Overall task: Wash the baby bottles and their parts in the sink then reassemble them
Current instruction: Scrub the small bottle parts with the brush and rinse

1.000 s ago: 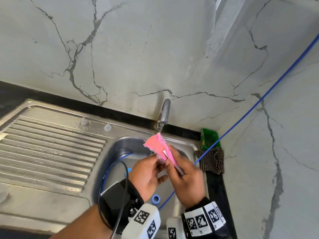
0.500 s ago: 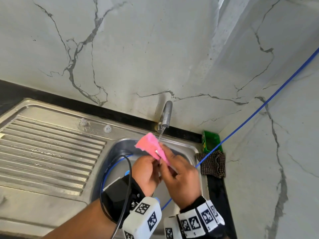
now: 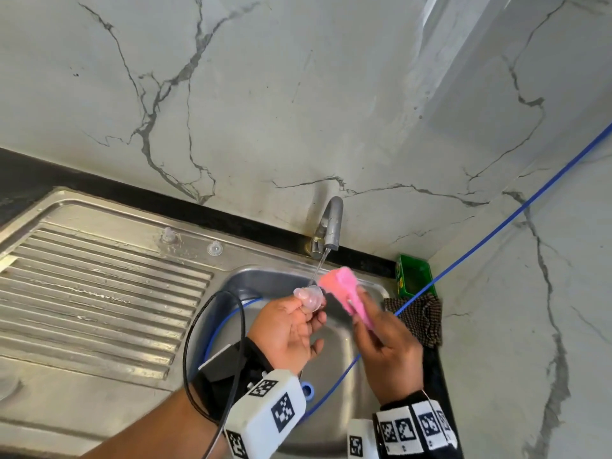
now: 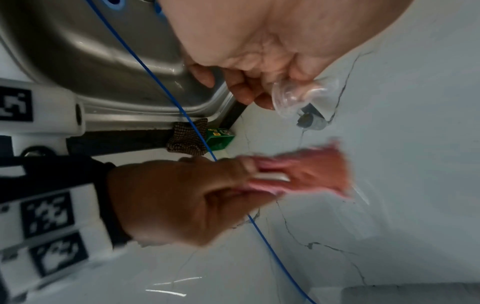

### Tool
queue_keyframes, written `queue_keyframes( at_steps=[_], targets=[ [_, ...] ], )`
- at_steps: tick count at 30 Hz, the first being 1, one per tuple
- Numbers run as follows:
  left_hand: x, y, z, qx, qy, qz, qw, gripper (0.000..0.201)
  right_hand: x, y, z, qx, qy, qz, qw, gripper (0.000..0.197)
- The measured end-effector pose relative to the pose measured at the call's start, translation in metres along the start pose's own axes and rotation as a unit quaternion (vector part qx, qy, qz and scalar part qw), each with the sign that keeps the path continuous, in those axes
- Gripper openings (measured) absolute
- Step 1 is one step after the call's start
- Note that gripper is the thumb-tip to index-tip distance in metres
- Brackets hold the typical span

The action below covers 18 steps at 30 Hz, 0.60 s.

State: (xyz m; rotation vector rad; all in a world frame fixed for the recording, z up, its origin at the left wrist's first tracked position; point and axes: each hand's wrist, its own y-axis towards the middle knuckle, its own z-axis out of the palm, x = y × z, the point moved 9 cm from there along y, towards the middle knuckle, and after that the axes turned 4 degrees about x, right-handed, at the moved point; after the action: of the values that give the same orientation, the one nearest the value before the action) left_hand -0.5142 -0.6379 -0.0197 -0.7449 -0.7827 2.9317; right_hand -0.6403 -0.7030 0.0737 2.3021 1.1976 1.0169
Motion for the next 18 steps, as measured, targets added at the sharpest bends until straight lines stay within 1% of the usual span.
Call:
queue_keyframes(
  at_steps=[2,3,4,5,6,7,8,9,10,11,12,13,14,16,17,18],
  targets=[
    [0.0,0.006,-0.007,-0.024,0.012,0.005,1.0,0.025,0.012,0.007,-0.006,-0.034,0.023,-0.005,0.999,0.04],
    [0.003,0.007,-0.005,-0.024,-0.001,0.001,1.0,0.024,0.025,0.012,-0.001,-0.031,0.027,-0.02,0.999,0.04],
    [0.007,0.009,0.0,-0.011,-0.013,0.006,1.0,0.024,0.039,0.016,0.008,-0.014,0.031,-0.037,0.999,0.041],
    [0.008,0.012,0.0,0.0,-0.035,0.024,0.999,0.027,0.051,0.017,0.019,0.009,0.033,-0.048,0.998,0.041],
    [0.009,0.009,0.014,0.038,-0.079,0.005,0.996,0.036,0.057,0.016,0.028,0.03,0.028,-0.058,0.997,0.041],
    [0.008,0.0,0.03,0.078,-0.096,-0.034,0.992,0.046,0.058,0.013,0.033,0.044,0.019,-0.065,0.997,0.04],
    [0.006,-0.006,0.035,0.091,-0.054,-0.047,0.993,0.053,0.054,0.008,0.035,0.054,0.009,-0.073,0.996,0.04],
    [0.002,-0.006,0.03,0.08,-0.022,-0.03,0.996,0.054,0.047,0.003,0.034,0.065,0.002,-0.078,0.995,0.042],
    [0.004,-0.006,0.028,0.079,-0.037,-0.032,0.996,0.045,0.039,-0.003,0.033,0.076,0.0,-0.08,0.994,0.046],
    [0.004,-0.001,0.021,0.088,-0.012,-0.004,0.996,0.025,0.031,-0.007,0.031,0.087,-0.001,-0.077,0.993,0.049],
    [0.004,-0.001,0.013,0.07,-0.021,0.006,0.997,0.007,0.022,-0.011,0.03,0.093,-0.006,-0.075,0.993,0.051],
    [0.007,0.002,0.007,0.052,-0.037,0.007,0.998,0.015,0.013,-0.014,0.029,0.09,-0.013,-0.069,0.993,0.052],
    [0.008,0.005,0.002,0.025,-0.016,0.009,1.0,0.018,0.005,-0.015,0.025,0.081,-0.01,-0.057,0.995,0.055],
    [-0.003,0.005,-0.003,-0.012,0.019,0.04,0.999,0.018,-0.01,-0.013,0.009,0.041,0.028,-0.014,0.999,0.063],
    [-0.008,0.007,-0.007,-0.03,0.026,0.055,0.998,0.019,-0.014,-0.01,0.0,0.016,0.053,0.008,0.998,0.063],
    [-0.014,0.008,-0.007,-0.04,0.042,0.066,0.996,0.017,-0.012,-0.005,-0.007,-0.007,0.078,0.023,0.997,0.058]
  ],
)
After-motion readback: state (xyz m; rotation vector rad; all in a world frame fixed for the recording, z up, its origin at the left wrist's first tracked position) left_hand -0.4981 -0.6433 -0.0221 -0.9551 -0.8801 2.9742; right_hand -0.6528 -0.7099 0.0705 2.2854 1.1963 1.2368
